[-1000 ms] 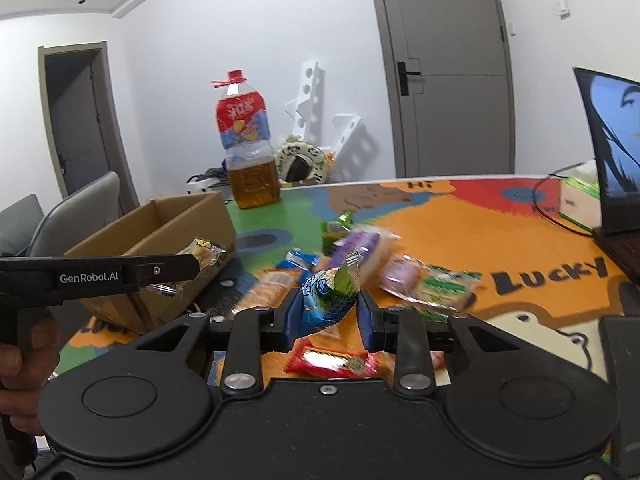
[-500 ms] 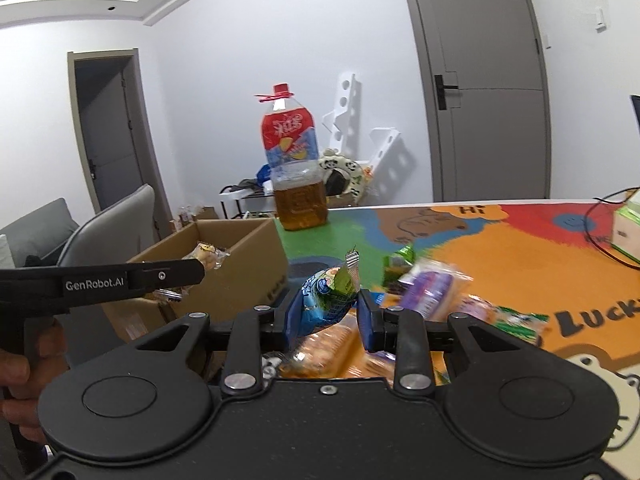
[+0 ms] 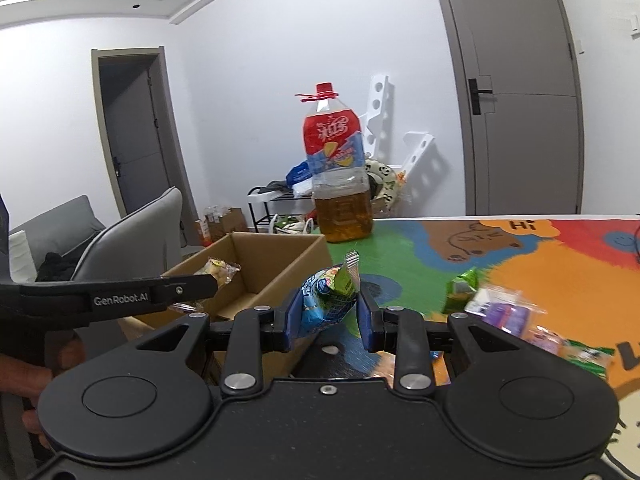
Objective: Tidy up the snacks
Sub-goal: 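Carry both snacks over the cardboard box and open both grippers to drop them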
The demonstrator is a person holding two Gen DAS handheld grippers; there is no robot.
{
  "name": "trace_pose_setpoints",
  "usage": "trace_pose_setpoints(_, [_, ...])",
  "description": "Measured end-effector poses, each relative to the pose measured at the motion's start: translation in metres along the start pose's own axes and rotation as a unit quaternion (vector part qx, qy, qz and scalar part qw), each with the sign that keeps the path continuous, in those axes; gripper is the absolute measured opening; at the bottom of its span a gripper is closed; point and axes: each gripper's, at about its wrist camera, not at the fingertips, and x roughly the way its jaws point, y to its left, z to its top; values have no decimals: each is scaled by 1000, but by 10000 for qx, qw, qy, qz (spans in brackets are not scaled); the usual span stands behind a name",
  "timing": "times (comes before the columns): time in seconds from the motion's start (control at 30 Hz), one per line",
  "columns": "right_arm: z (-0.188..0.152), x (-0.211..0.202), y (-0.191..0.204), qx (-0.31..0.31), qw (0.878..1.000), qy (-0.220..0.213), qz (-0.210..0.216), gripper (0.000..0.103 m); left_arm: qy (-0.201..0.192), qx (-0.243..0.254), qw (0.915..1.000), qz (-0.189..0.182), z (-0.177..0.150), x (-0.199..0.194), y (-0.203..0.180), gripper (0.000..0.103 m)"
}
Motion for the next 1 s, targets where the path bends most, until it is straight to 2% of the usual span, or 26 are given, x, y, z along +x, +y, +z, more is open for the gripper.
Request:
trace_pose_setpoints(0.4, [13, 33, 27, -96, 9995, 14, 310, 30, 89, -270, 9993, 256, 8, 11, 35, 20])
trace_pose_setpoints(0.67, [19, 47, 50, -75, 9979, 33, 640, 31, -6, -396, 9985, 376, 11, -13, 45, 24])
trace_pose_setpoints(0.73, [19, 49, 52, -40, 9973, 48, 733, 31, -30, -458, 9982, 390, 12, -20, 48, 28])
trace_pose_setpoints(0.87, [20, 47, 56, -91, 9966, 117, 811, 36, -43, -536, 9977, 416, 12, -28, 50, 49])
trace_pose_setpoints(0.93, [20, 43, 54, -21, 9971, 139, 753, 51, -53, -567, 9976, 405, 12, -29, 49, 58])
trace_pose_setpoints(1.0, [20, 38, 49, 12, 9975, 121, 695, 54, -43, -614, 9975, 341, 12, -28, 48, 67])
